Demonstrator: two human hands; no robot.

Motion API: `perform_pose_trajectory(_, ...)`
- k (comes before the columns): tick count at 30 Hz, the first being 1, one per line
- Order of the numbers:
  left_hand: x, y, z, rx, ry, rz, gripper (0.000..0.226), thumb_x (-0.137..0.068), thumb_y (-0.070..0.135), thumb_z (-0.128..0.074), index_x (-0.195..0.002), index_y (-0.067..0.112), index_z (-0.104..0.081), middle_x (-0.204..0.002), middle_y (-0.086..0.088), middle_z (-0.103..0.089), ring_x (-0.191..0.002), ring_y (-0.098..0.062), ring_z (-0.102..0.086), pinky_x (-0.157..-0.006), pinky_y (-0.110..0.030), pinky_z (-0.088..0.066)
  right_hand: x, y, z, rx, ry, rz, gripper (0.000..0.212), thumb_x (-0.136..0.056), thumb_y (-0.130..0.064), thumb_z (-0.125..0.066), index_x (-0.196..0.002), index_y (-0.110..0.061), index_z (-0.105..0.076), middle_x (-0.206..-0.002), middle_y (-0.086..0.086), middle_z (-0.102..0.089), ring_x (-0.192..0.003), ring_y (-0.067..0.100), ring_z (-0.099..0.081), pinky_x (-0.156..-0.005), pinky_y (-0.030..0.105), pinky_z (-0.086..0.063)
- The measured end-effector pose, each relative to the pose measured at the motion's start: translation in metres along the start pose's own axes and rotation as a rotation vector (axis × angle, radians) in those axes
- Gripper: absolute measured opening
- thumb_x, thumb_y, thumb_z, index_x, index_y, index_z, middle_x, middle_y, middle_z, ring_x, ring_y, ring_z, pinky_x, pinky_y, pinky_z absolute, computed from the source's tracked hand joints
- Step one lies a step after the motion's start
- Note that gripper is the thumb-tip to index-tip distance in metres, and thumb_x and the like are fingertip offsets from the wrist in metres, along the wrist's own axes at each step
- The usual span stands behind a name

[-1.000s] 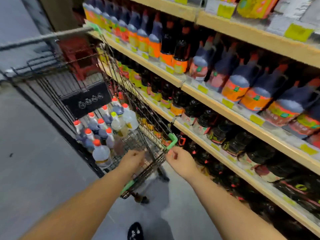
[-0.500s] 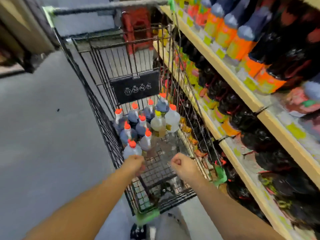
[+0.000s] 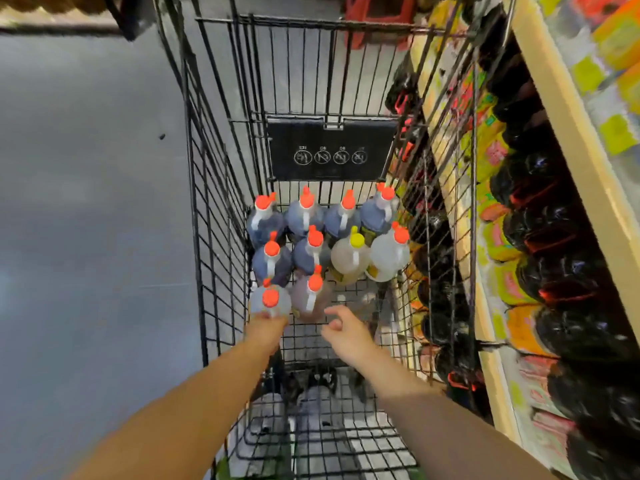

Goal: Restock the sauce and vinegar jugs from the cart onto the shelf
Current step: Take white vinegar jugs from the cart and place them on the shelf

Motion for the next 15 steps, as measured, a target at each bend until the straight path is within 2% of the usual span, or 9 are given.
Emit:
perform_pose_trajectory(2, -0.014, -0.005, 0.0, -0.012, 0.016, 0.032, 0.02, -0.081, 0.017, -0.064, -0.07, 0.015, -0.047, -0.091, -0.015, -0.051, -0.088, -0.024, -0.049, -0.088, -0.042, -0.047, -0.01, -0.001, -0.009, -0.055, -0.019, -0.014, 0.032, -0.091, -0.017, -0.056, -0.122, -0.018, -0.046, -0.074, -0.006, -0.046, -0.063, 0.008, -0.046, -0.052, 0.009, -0.037)
perform_pose_trajectory(4, -0.02, -0.006, 0.001, -0.026, 0.027, 0.052, 0.022, -0.084, 0.017, -0.062, -0.07, 0.016, -0.046, -0.095, -0.014, -0.051, -0.09, -0.024, -0.049, -0.084, -0.038, -0.045, -0.019, -0.004, -0.013, -0.122, -0.017, -0.03, 0.027, -0.091, -0.017, -0.057, -0.116, -0.019, -0.049, -0.084, 0.0, -0.053, -0.076, 0.014, -0.053, -0.063, 0.016, -0.042)
perform_pose_trajectory(6, -0.022, -0.004, -0.003, 0.022, 0.015, 0.086, 0.007, -0.086, 0.015, -0.059, -0.086, 0.009, -0.054, -0.101, -0.015, -0.05, -0.092, -0.024, -0.046, -0.078, -0.034, -0.04, -0.026, -0.009, -0.022, -0.176, -0.058, -0.028, 0.016, -0.09, -0.013, -0.058, -0.101, -0.022, -0.051, -0.087, 0.002, -0.056, -0.079, 0.016, -0.054, -0.069, 0.025, -0.042)
perform_pose_trajectory(8, -0.024, 0.001, -0.005, 0.045, -0.006, 0.099, 0.03, -0.089, 0.012, -0.054, -0.117, 0.003, -0.053, -0.112, -0.02, -0.052, -0.096, -0.025, -0.047, -0.077, -0.033, -0.04, -0.028, -0.01, -0.036, -0.231, -0.153, -0.067, 0.021, -0.089, -0.012, -0.059, -0.103, -0.022, -0.048, -0.087, 0.001, -0.054, -0.067, 0.011, -0.049, -0.057, 0.021, -0.041)
perform_pose_trajectory(9, -0.022, 0.005, -0.004, 0.034, -0.011, 0.101, 0.038, -0.09, 0.011, -0.053, -0.126, 0.001, -0.048, -0.121, -0.023, -0.053, -0.1, -0.026, -0.049, -0.077, -0.033, -0.042, -0.028, -0.009, -0.042, -0.262, -0.19, -0.106, 0.025, -0.089, -0.012, -0.06, -0.108, -0.021, -0.046, -0.086, 0.001, -0.053, -0.064, 0.01, -0.048, -0.05, 0.019, -0.04)
perform_pose_trajectory(10, -0.021, 0.008, 0.0, 0.014, -0.001, 0.099, 0.043, -0.09, 0.01, -0.052, -0.131, -0.001, -0.044, -0.129, -0.023, -0.051, -0.103, -0.028, -0.051, -0.075, -0.033, -0.045, -0.028, -0.007, -0.044, -0.293, -0.2, -0.136, 0.027, -0.088, -0.013, -0.061, -0.108, -0.02, -0.045, -0.084, 0.0, -0.052, -0.063, 0.01, -0.048, -0.046, 0.018, -0.039)
perform_pose_trajectory(12, -0.014, 0.013, 0.01, -0.051, 0.013, 0.09, 0.048, -0.088, 0.011, -0.055, -0.133, -0.001, -0.041, -0.134, -0.022, -0.049, -0.108, -0.03, -0.052, -0.076, -0.032, -0.047, -0.027, -0.002, -0.036, -0.312, -0.147, -0.148, 0.023, -0.085, -0.014, -0.065, -0.098, -0.022, -0.047, -0.082, -0.003, -0.051, -0.067, 0.008, -0.05, -0.051, 0.019, -0.04)
perform_pose_trajectory(14, -0.003, 0.018, 0.017, -0.166, 0.008, 0.06, 0.05, -0.086, 0.012, -0.058, -0.132, 0.001, -0.042, -0.133, -0.02, -0.049, -0.115, -0.032, -0.051, -0.093, -0.039, -0.046, -0.021, 0.002, -0.022, -0.272, -0.067, -0.143, 0.021, -0.083, -0.016, -0.068, -0.092, -0.021, -0.05, -0.084, -0.003, -0.053, -0.071, 0.009, -0.05, -0.056, 0.021, -0.039)
perform_pose_trajectory(15, 0.006, 0.022, 0.019, -0.221, -0.006, 0.034, 0.049, -0.085, 0.012, -0.059, -0.131, 0.002, -0.044, -0.132, -0.019, -0.049, -0.116, -0.033, -0.05, -0.096, -0.039, -0.044, -0.016, 0.004, -0.016, -0.231, -0.027, -0.138, 0.02, -0.081, -0.018, -0.069, -0.09, -0.021, -0.051, -0.086, -0.002, -0.053, -0.072, 0.01, -0.05, -0.056, 0.022, -0.039)
Point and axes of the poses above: each hand's wrist, its own x-axis away from the middle knuckle, its own z-axis out of the back of the hand, y = z × x, the point moved 9 cm from there along -x, towards the middle knuckle
